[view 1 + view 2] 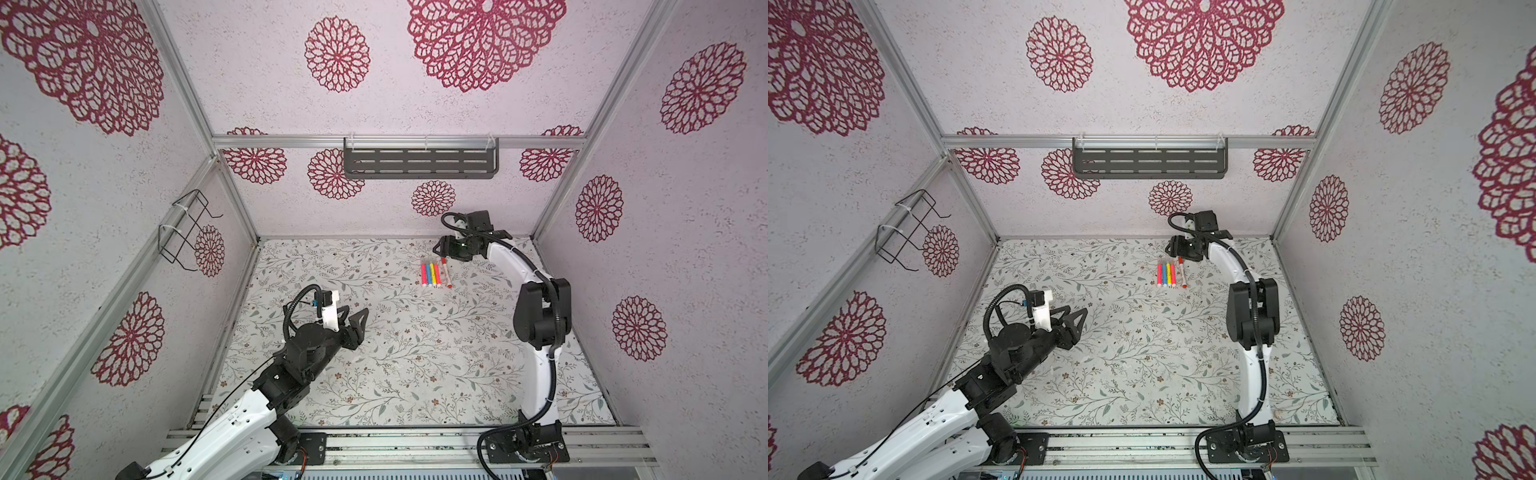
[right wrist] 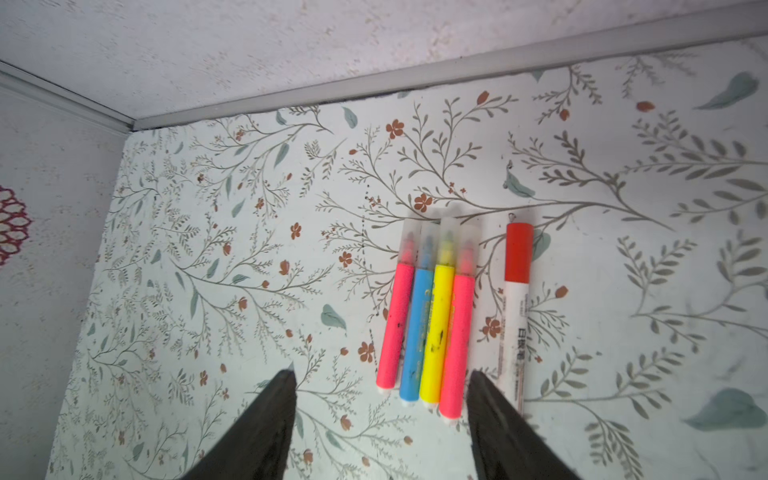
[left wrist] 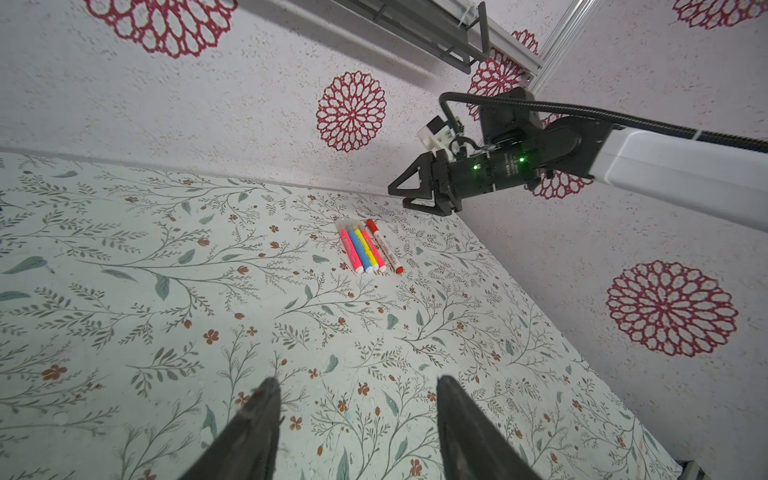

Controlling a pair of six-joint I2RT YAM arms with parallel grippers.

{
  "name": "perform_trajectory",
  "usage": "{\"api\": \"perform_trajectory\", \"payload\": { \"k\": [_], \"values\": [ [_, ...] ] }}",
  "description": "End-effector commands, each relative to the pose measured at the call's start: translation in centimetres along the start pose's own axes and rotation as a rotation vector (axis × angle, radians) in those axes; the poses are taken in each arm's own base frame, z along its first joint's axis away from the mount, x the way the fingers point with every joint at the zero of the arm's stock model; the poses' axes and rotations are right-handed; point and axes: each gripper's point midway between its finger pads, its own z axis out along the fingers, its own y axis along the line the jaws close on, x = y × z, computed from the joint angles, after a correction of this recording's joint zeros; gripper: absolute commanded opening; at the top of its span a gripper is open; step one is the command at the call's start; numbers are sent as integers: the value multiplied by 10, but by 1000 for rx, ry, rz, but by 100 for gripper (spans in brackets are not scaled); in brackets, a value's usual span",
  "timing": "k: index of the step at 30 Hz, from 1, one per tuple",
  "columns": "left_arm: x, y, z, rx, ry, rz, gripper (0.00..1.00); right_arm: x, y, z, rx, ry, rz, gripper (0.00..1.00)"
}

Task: Insert the pens into the pen caps
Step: 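Lay the marker beside the highlighters and open the right gripper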

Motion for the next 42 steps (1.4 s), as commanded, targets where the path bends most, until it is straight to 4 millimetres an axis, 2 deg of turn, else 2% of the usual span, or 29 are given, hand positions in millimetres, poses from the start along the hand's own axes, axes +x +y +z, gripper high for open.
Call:
{"api": "perform_trajectory", "payload": {
  "k": [1,3,5,8,11,16,21,31,42],
  "values": [
    [-1,6,-2,-23,-15,8,62,-16,7,-36,3,-96,-18,66],
    [-2,7,-1,-30,-21,8,62,-11,-4,-45,48,-117,-10,67],
    [-1,8,0,-38,-21,7,62,-6,-25,-47,118,-117,17,70],
    [1,9,2,-42,-14,3,62,7,-53,-34,150,-45,83,69],
    [1,7,3,-36,-10,-4,62,17,-63,-18,152,3,93,68],
    [2,7,1,-30,-9,-15,62,27,-65,14,73,52,117,64],
    [3,8,1,-35,-7,-13,62,31,-56,40,-59,95,150,61],
    [6,11,3,-46,-3,-8,62,40,-58,64,-100,121,189,58],
    [6,13,0,-52,-7,-9,62,51,-49,76,-114,145,181,58]
  ]
}}
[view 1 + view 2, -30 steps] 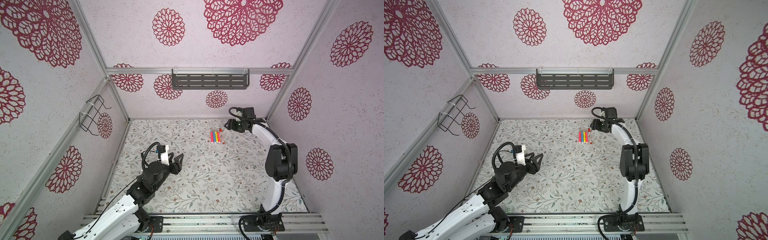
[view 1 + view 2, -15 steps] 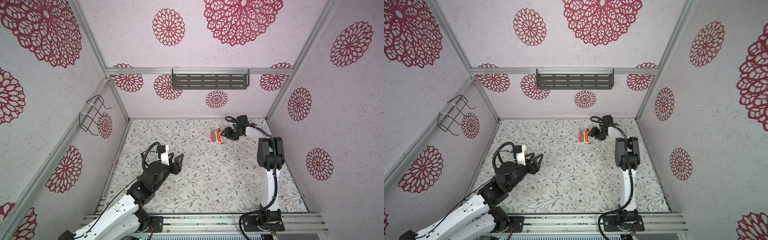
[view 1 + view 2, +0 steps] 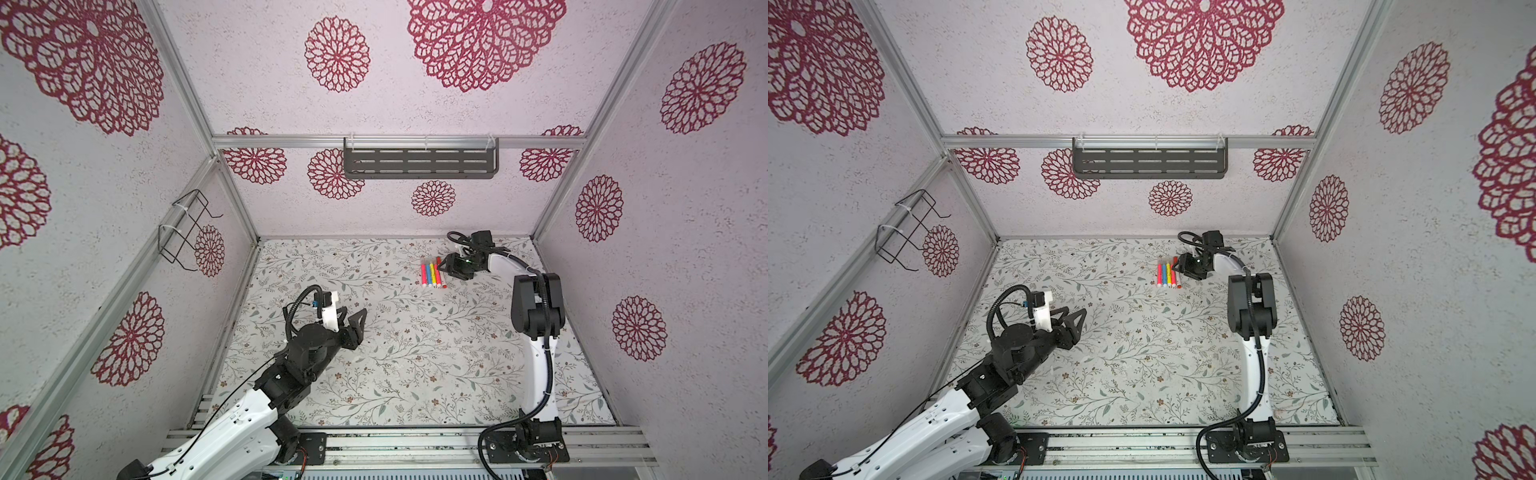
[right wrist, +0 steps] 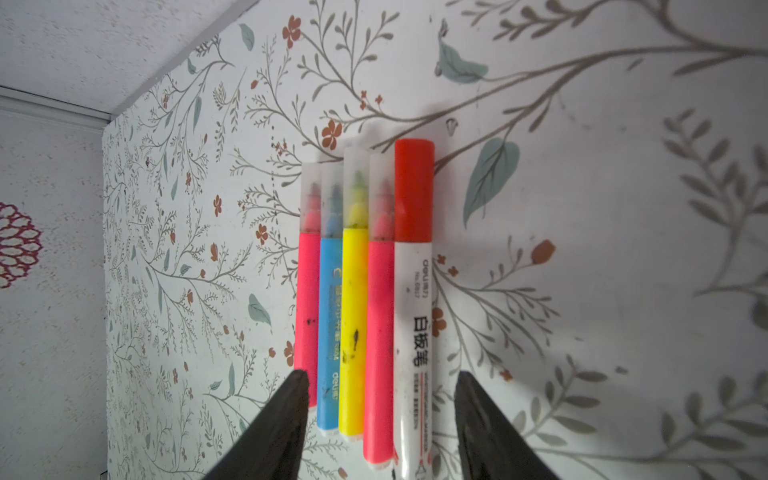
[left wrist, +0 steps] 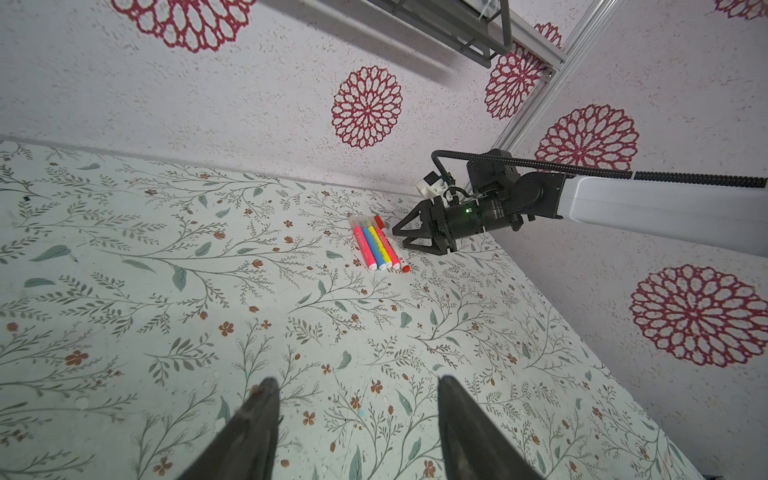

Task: Insert the pens into the pen caps
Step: 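Lay the marker beside the highlighters and open the right gripper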

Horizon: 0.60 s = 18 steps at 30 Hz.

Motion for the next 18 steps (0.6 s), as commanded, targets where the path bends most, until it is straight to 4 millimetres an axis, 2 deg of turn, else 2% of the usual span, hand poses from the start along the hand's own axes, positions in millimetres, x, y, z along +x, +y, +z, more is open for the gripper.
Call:
{"api": "perform_trajectory", "payload": {
  "k": [1,7,12,15,18],
  "values": [
    [-1,5,-2,-15,-14,-8,62,-5,17,3,-45,-9,-13,57],
    [-4,5,-5,-17,-21,-5,63,-1,20,7,-50,1,-14,57],
    [-4,7,-7,-24,-23,1,62,-3,22,2,-43,-8,-19,56],
    [-4,8,-7,-28,-25,1,62,-8,27,-9,-32,-33,-31,56],
    [-5,11,-8,-46,-30,7,62,-13,39,-28,-29,-71,-54,58]
  ]
}}
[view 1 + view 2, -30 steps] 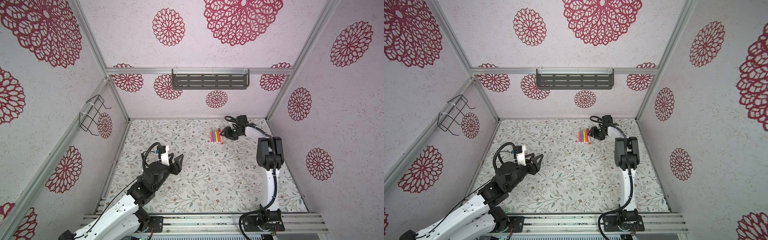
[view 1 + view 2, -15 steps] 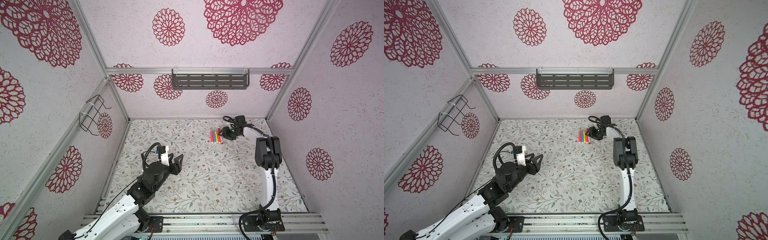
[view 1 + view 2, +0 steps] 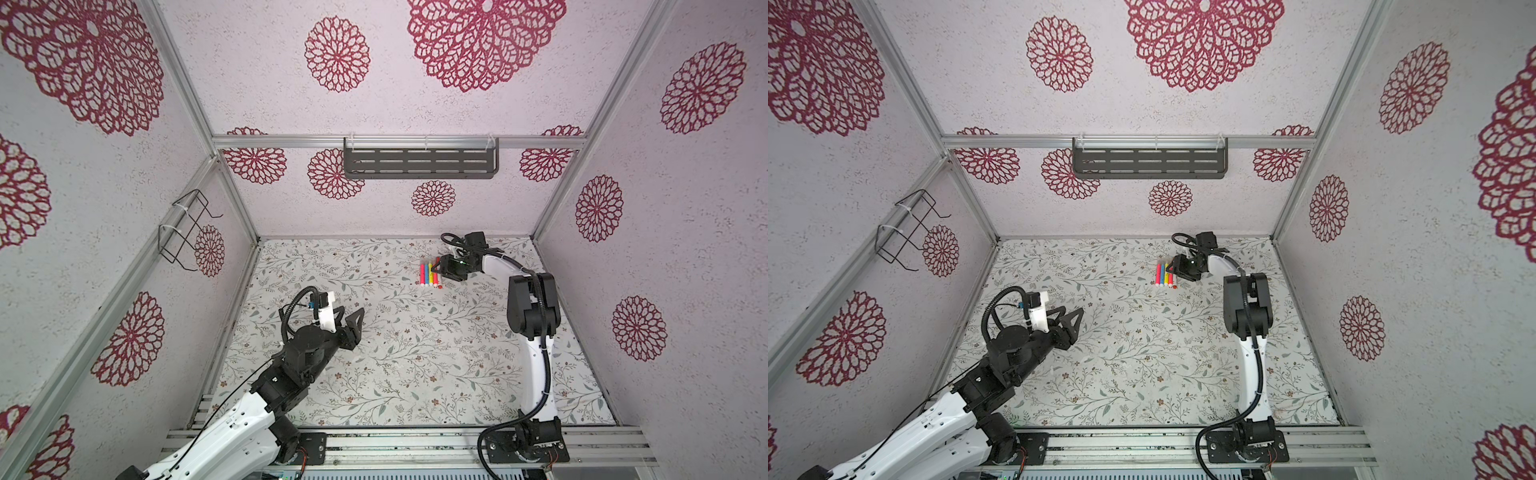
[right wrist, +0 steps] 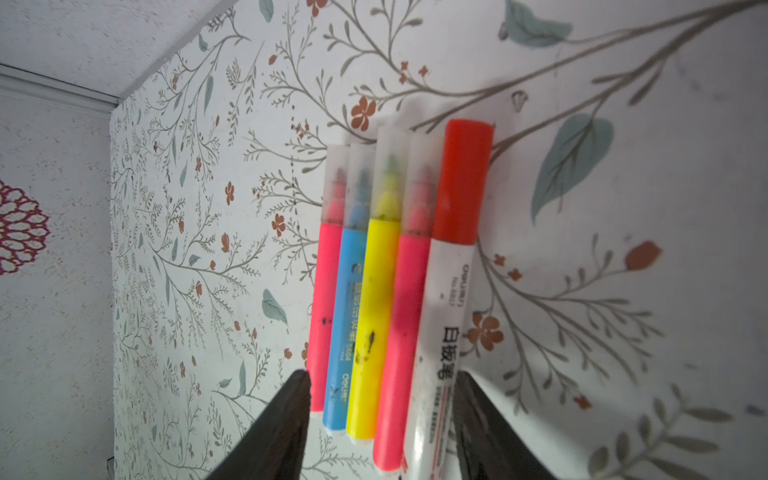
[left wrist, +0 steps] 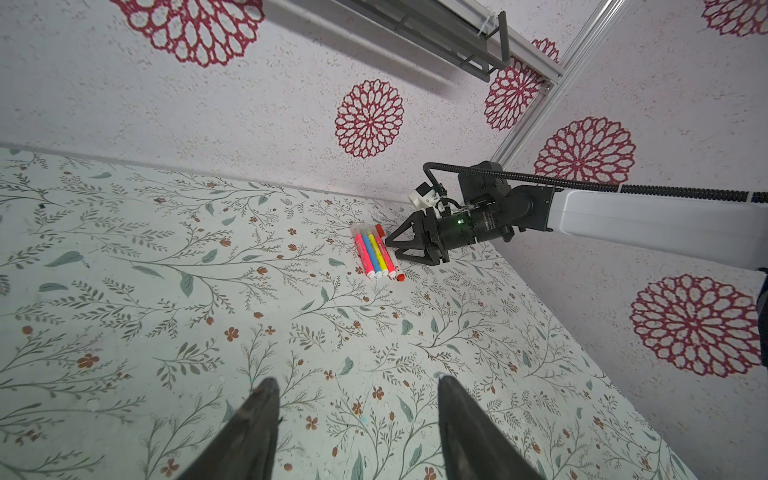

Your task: Insert the pens into the pen caps

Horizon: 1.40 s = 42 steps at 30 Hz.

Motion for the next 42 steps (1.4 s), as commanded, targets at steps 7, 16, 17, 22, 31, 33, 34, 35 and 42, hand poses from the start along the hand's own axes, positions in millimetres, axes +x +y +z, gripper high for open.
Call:
{"api": "perform_trajectory", "payload": {
  "k": [7,16,17,22,31,33,34,35,42],
  "values": [
    [-15,39,-15,-203,-96,27,70,-29,73,-133,68,-308,-180,65],
    [-53,78,-53,-452,-260,94,98,29,74,-282,263,-770,-295,99],
    [-55,85,-58,-490,-274,106,98,41,71,-291,277,-794,-303,99],
    [-54,116,-79,-694,-332,180,98,90,35,-327,437,-916,-277,99],
    [-32,154,-91,-972,-313,297,98,168,-56,-312,701,-950,-244,99],
    [-25,160,-89,-1012,-282,322,97,176,-69,-309,737,-953,-214,99],
    [-23,162,-88,-1031,-268,339,97,180,-73,-305,739,-949,-215,99],
    [-22,164,-88,-1049,-256,353,98,182,-75,-299,730,-938,-226,99],
    [6,192,-82,-1094,-185,359,97,193,-92,-273,731,-900,-244,99]
  ]
}}
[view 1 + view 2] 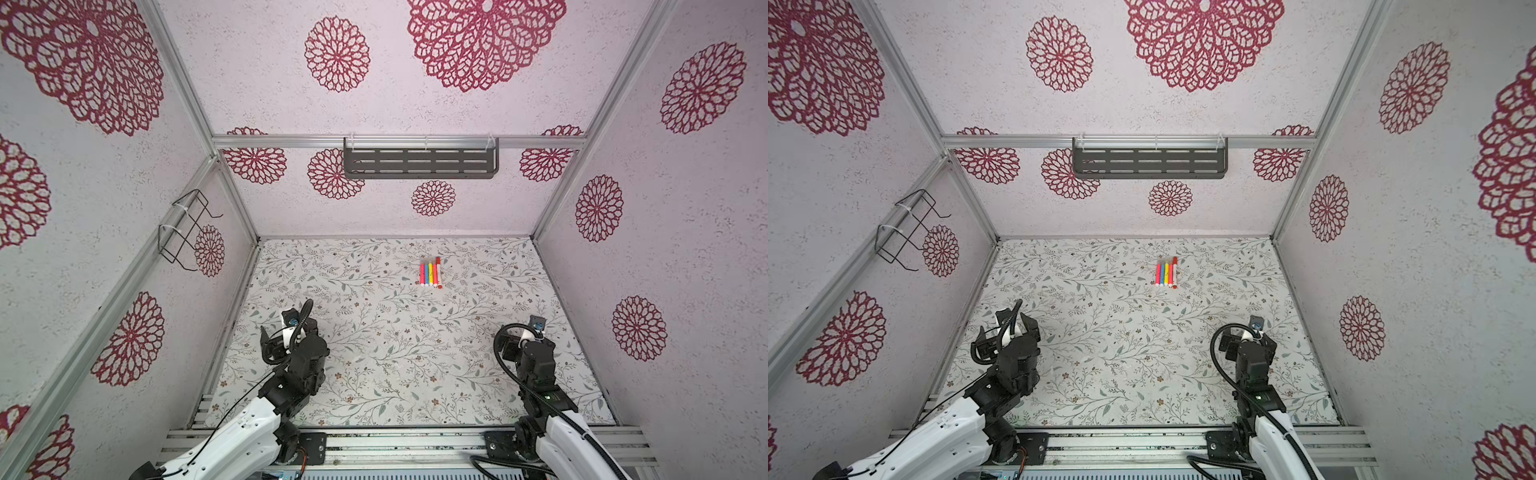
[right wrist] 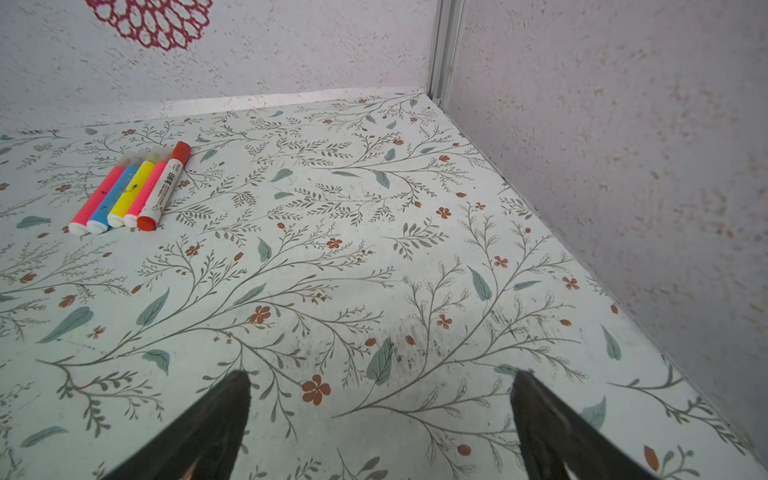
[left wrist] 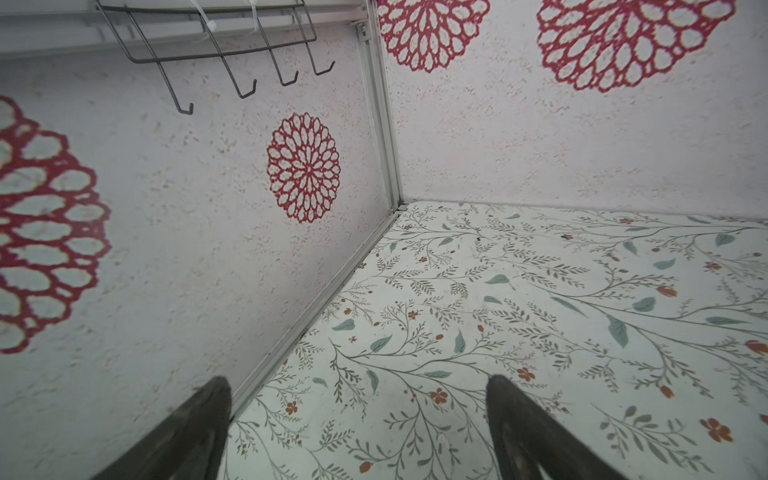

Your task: Insert the pens into the pen caps

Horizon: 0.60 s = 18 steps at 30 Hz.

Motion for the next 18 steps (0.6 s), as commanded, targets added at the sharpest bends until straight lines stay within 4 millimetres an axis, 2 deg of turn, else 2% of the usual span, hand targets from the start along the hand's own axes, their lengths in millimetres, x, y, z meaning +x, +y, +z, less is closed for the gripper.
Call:
{"api": "perform_trajectory", "payload": {
  "k": [1,5,12,18],
  "values": [
    [19,8,7,-38,28,-33,97,-18,-2,3,25,-73,10,99],
    [26,14,12,-48,51,-51,97,-21,-2,8,38,-78,8,99],
    [23,25,24,-85,11,-144,98,-44,-6,15,80,-240,56,99],
    [24,39,40,-117,-43,-236,97,-62,-4,35,131,-309,41,99]
  ]
}}
